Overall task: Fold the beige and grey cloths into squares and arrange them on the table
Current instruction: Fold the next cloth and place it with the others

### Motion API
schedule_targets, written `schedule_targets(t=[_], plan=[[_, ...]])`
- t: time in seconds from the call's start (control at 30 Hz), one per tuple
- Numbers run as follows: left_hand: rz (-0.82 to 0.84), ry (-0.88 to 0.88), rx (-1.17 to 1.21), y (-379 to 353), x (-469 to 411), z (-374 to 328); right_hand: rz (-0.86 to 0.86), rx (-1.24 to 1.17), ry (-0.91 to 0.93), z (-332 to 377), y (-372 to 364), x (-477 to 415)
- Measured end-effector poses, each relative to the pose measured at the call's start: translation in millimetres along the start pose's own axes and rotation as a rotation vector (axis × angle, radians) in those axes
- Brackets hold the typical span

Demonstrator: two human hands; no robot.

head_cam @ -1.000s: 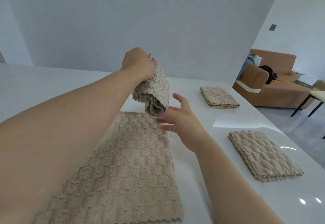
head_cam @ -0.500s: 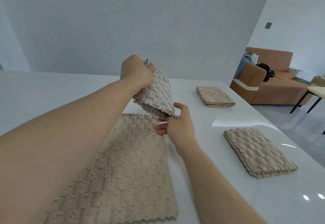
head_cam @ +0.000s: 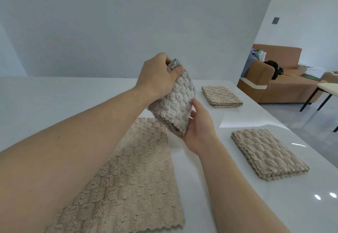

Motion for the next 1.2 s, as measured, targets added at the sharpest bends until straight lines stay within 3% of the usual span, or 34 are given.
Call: schedule_targets(t=[0.2, 0.4, 0.6, 0.73, 0.83, 1.2], plan=[[0.064, 0.028, 0.017, -11, 11, -3, -0.151, 0.072, 0.121, 11, 10, -4], [0.188, 0.576, 0.441, -26, 31, 35, -0.300, 0.230, 0.297, 21, 19, -1], [0.109, 0.242, -0.030, -17, 45, 34, -0.454, 0.603, 0.474, 32, 18, 7], [0.030, 0.112, -0.183, -7, 49, 37, -0.468, 0.916, 0.515, 42, 6, 1], [0.008, 0.137, -0.155, 3, 43, 49, -0.460, 1.084, 0.515, 48, -9, -10], [-0.012, 0.375, -0.045, 22, 16, 139, -0.286, 1.219, 0.443, 33, -65, -78]])
Point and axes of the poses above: each hand's wrist, its own x-axis away from the middle knuckle, its own y-axis out of the back of the hand, z = x × y, the point moved 5 cm from there along -x, towards the middle knuckle, and after that the axes turned 8 degrees about x, right-handed, at the moved point
